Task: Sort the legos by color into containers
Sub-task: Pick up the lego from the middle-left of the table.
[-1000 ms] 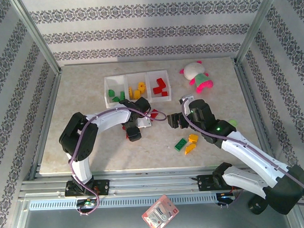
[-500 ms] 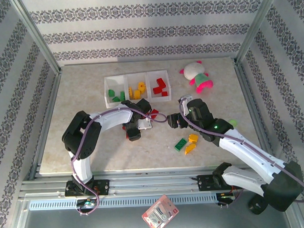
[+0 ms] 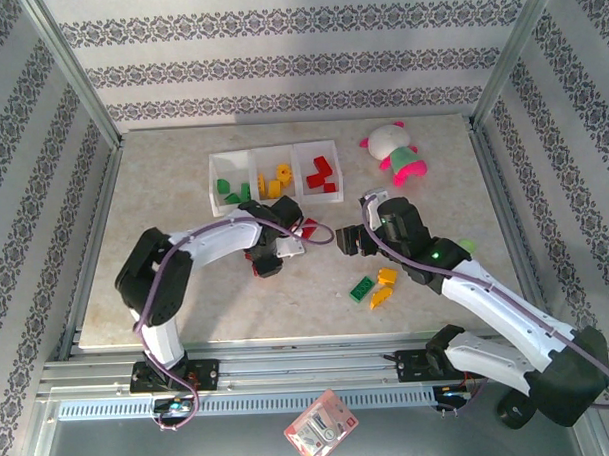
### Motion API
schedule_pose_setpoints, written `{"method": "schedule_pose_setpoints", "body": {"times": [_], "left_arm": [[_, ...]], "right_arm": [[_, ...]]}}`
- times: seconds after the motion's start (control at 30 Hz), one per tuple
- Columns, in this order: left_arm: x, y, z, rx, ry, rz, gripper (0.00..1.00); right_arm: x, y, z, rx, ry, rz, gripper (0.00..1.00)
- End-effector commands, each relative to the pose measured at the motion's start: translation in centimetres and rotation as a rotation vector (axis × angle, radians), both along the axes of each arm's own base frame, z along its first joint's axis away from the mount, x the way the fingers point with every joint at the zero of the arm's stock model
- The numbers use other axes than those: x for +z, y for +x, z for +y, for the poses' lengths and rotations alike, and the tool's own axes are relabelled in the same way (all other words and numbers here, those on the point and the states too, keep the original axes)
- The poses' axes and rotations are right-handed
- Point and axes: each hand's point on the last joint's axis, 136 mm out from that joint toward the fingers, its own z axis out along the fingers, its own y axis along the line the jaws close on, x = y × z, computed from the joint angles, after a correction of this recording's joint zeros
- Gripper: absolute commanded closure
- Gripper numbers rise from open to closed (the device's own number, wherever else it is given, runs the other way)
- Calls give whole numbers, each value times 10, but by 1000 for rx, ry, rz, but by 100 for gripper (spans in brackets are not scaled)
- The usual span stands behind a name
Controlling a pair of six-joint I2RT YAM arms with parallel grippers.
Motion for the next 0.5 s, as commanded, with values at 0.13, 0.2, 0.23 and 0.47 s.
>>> {"method": "schedule_pose_setpoints", "body": {"times": [0.13, 0.2, 0.23, 0.47], "left_arm": [[66, 28, -39, 58, -274, -229, 72], [82, 43, -48, 89, -331, -285, 71], [91, 53, -53, 108, -363, -317, 71], [129, 130, -84, 237, -536, -506, 71]], "right_arm": [[12, 1, 0, -4, 46, -31, 13], [13, 1, 0, -3, 48, -34, 13], [12, 1, 0, -4, 48, -33, 13], [7, -3, -4, -13, 54, -25, 13]]}}
